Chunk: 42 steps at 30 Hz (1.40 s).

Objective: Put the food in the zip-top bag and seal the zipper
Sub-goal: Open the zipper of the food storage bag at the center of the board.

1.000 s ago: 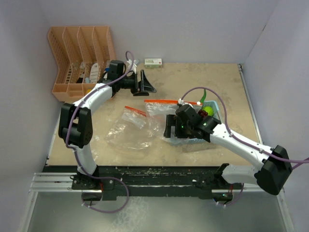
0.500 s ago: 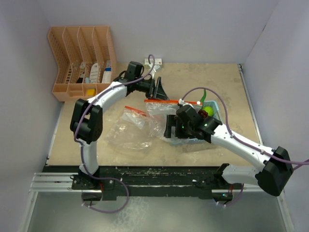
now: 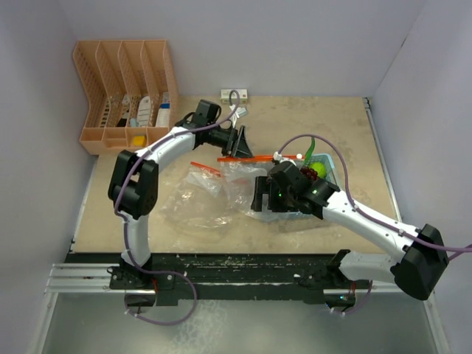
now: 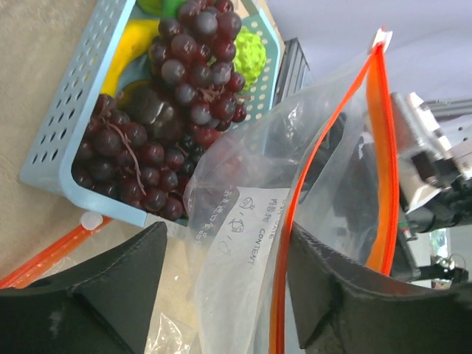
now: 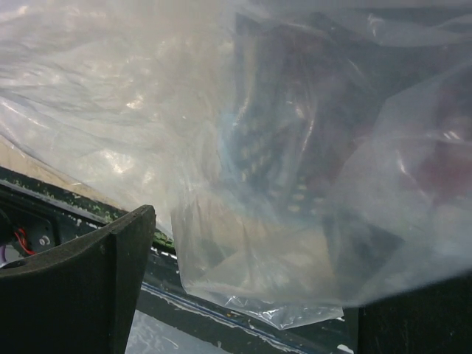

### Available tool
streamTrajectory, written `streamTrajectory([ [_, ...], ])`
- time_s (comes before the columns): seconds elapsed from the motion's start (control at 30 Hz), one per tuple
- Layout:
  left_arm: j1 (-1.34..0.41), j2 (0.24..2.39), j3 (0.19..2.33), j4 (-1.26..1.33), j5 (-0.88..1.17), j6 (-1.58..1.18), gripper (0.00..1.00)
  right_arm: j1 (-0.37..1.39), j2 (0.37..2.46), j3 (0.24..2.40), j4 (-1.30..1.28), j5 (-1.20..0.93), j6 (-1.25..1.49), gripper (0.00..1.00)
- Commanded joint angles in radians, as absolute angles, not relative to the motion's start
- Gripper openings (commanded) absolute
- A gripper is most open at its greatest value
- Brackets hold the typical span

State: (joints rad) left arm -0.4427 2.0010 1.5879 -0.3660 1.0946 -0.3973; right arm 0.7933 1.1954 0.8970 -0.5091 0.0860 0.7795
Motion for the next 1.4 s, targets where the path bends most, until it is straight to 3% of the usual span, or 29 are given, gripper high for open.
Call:
streamTrajectory([
  [0.0, -0.461, 1.949, 1.55, -0.387, 1.149, -0.326, 0.61, 0.799, 1.182, 0.898, -0.51, 0.108, 0.781, 0.97],
  [0.13, -0.472, 1.908, 1.507, -0.351, 1.185, -0.351, 0.43, 0.799, 1.178, 0.906, -0.533, 0.134, 0.781, 0.98],
  [0.2, -0.472, 1.875, 1.497, -0.346, 1.18, -0.355, 0.25, 0.799, 1.172, 0.907, -0.536, 0.136, 0.784, 0.98],
  [0.27, -0.471, 1.843, 1.499, -0.363, 1.146, -0.35, 0.0, 0.799, 1.165, 0.913, -0.546, 0.137, 0.786, 0.98],
  [0.57, -0.366, 1.677, 1.515, -0.515, 0.85, -0.328, 0.0, 0.799, 1.105, 1.101, -0.662, 0.25, 0.748, 1.0],
  [0.97, -0.301, 1.385, 1.686, -0.793, 0.071, -0.208, 0.0, 0.798, 1.085, 1.283, -0.7, 0.376, 0.738, 1.0],
  [1.07, -0.313, 1.342, 1.591, -0.762, -0.007, -0.205, 0.0, 0.798, 1.134, 1.289, -0.695, 0.364, 0.759, 1.0],
  [1.2, -0.434, 1.293, 1.332, -0.602, -0.266, -0.294, 0.0, 0.798, 1.184, 1.28, -0.662, 0.383, 0.822, 1.0],
  [1.37, -0.492, 1.251, 1.124, -0.399, -0.203, -0.49, 0.0, 0.798, 1.228, 1.284, -0.533, 0.354, 0.874, 1.0],
])
